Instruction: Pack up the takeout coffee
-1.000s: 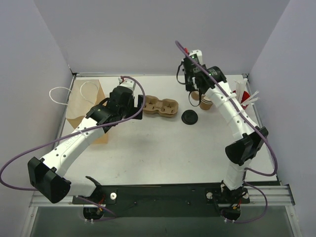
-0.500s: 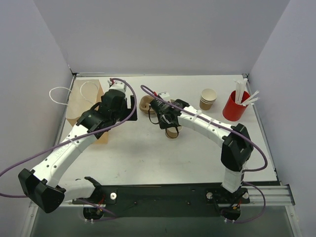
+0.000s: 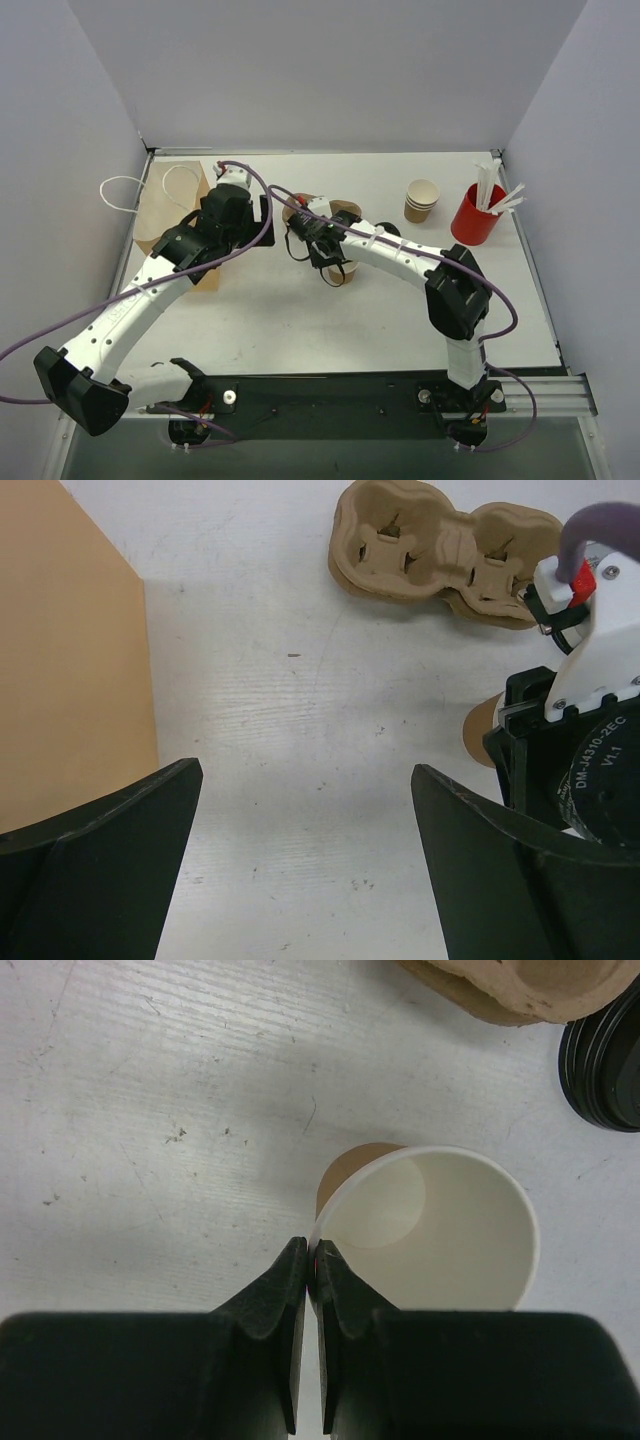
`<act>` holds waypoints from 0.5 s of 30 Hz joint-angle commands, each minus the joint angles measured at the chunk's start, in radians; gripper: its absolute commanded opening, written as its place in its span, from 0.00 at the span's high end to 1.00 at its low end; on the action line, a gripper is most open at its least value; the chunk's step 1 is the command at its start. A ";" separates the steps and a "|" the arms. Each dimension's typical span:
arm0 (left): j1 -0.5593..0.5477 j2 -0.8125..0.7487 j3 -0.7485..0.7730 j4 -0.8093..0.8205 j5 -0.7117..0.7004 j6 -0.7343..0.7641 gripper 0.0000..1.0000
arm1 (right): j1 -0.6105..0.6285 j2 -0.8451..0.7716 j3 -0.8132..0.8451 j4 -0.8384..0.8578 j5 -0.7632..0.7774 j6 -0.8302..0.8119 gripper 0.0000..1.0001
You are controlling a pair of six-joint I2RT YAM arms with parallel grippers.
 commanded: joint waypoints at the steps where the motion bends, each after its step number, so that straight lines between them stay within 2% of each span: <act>1: 0.009 -0.034 -0.002 0.020 -0.014 -0.004 0.03 | 0.024 0.008 0.033 -0.005 0.072 0.012 0.94; 5: 0.014 -0.039 -0.001 0.022 -0.008 -0.003 0.02 | 0.027 -0.003 0.023 -0.002 0.065 0.019 0.82; 6: 0.014 -0.041 -0.001 0.022 -0.005 0.000 0.03 | 0.029 -0.010 0.020 -0.002 0.065 0.021 0.75; 9: 0.015 -0.044 -0.002 0.028 0.003 0.002 0.03 | 0.029 -0.027 0.020 -0.002 0.057 0.018 0.63; 12: 0.017 -0.045 0.006 0.026 0.004 0.003 0.03 | 0.026 -0.055 0.019 -0.004 0.038 0.021 0.55; 15: 0.017 -0.051 0.016 0.025 0.006 0.008 0.03 | 0.015 -0.096 0.029 -0.002 0.012 0.016 0.51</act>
